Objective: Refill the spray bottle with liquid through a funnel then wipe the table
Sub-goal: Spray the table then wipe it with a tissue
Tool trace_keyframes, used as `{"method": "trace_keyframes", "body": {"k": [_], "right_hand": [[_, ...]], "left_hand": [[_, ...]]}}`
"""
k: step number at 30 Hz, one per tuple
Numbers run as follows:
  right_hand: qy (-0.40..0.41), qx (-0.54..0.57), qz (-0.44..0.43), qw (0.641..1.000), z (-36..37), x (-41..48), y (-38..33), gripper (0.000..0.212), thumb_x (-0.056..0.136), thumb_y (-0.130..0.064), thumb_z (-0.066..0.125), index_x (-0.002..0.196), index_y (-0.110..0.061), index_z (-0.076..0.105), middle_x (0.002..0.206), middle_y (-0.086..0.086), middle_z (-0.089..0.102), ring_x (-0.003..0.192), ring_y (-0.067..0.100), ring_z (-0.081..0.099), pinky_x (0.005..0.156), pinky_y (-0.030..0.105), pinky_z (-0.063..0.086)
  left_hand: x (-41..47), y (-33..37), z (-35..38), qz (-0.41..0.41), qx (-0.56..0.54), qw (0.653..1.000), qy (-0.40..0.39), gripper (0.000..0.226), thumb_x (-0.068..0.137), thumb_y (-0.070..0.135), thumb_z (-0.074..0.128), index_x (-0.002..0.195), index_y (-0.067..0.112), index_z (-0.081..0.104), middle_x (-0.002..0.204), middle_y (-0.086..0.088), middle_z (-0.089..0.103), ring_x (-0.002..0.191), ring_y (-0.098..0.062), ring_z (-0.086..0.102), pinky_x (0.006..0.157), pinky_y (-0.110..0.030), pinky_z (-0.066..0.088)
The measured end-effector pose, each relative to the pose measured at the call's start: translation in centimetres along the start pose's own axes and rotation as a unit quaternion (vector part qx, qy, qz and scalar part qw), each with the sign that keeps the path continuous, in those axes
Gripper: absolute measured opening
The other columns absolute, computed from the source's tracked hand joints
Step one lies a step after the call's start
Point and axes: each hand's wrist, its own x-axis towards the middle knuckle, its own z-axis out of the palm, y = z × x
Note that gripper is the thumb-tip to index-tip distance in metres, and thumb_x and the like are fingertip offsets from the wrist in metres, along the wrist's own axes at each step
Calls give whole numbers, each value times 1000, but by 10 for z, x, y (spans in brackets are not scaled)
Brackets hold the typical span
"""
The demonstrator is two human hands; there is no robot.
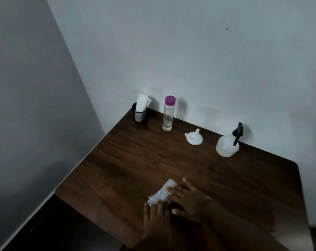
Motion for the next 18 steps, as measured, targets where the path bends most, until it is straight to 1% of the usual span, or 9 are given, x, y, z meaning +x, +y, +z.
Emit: {"method": "trace_keyframes", "body": {"k": [4, 6, 8, 10, 11, 12, 14, 15, 18], "right_hand": [[1, 10, 6, 1000, 15, -35, 14, 68, 101, -62, 17, 158, -24, 18, 168, 1, 6, 155, 15, 2, 122, 52, -12], [7, 16, 10, 1000, 21, -53, 21, 71, 100, -64, 13, 158, -23, 20, 168, 2, 7, 155, 16, 2, 121, 49, -15], [15, 18, 14, 1000, 29, -68, 28, 78, 97, -69, 4, 157, -22, 22, 168, 2, 8, 155, 16, 3, 118, 47, -17], [14, 20, 22, 999, 35, -82, 34, 76, 98, -67, 5, 157, -22, 21, 168, 2, 7, 155, 16, 3, 119, 48, -17], [12, 20, 26, 999, 38, -89, 37, 74, 99, -66, 6, 157, -23, 21, 168, 1, 6, 155, 15, 2, 120, 48, -17], [12, 22, 30, 999, 41, -94, 39, 76, 98, -67, 3, 157, -24, 20, 168, 1, 6, 155, 15, 1, 120, 49, -16], [13, 25, 34, 999, 46, -107, 43, 88, 89, -72, -6, 157, -24, 21, 168, 1, 7, 154, 15, 1, 120, 49, -17], [9, 27, 37, 999, 48, -114, 45, 91, 85, -73, -8, 157, -24, 21, 168, 1, 8, 154, 15, 1, 121, 49, -16], [6, 37, 51, 998, 53, -133, 50, 90, 86, -73, -6, 156, -24, 23, 168, 2, 8, 155, 16, 2, 122, 53, -12]], "left_hand": [[-6, 36, 17, -1, 3, 1000, 9, 55, 70, 50, 49, 101, 17, 80, 105, -6, 77, 92, -29, 73, 111, -48, 11], [-9, 52, 25, 13, 8, 1000, 22, 52, 70, 49, 51, 100, 18, 80, 103, -6, 77, 89, -28, 72, 110, -51, 21], [-10, 66, 31, 22, 6, 999, 36, 49, 72, 49, 51, 96, 18, 81, 99, -5, 77, 85, -27, 73, 103, -53, 32], [-13, 81, 35, 30, 9, 999, 30, 47, 75, 49, 51, 95, 18, 81, 97, -5, 77, 84, -27, 73, 98, -54, 36], [-14, 87, 37, 35, 14, 999, 27, 47, 75, 49, 52, 96, 19, 81, 97, -5, 77, 84, -26, 73, 98, -55, 37], [-14, 92, 41, 42, 19, 998, 31, 47, 75, 48, 52, 97, 19, 81, 98, -4, 77, 85, -26, 73, 98, -55, 36], [-16, 103, 44, 57, 24, 998, 30, 46, 75, 47, 52, 99, 21, 80, 97, -2, 77, 85, -24, 73, 99, -55, 35], [-16, 108, 46, 63, 29, 997, 30, 46, 74, 48, 51, 99, 22, 80, 97, -2, 77, 85, -23, 73, 99, -55, 34], [-18, 123, 52, 79, 46, 995, 26, 47, 75, 50, 52, 101, 22, 80, 97, -2, 77, 85, -24, 74, 101, -56, 32]]}}
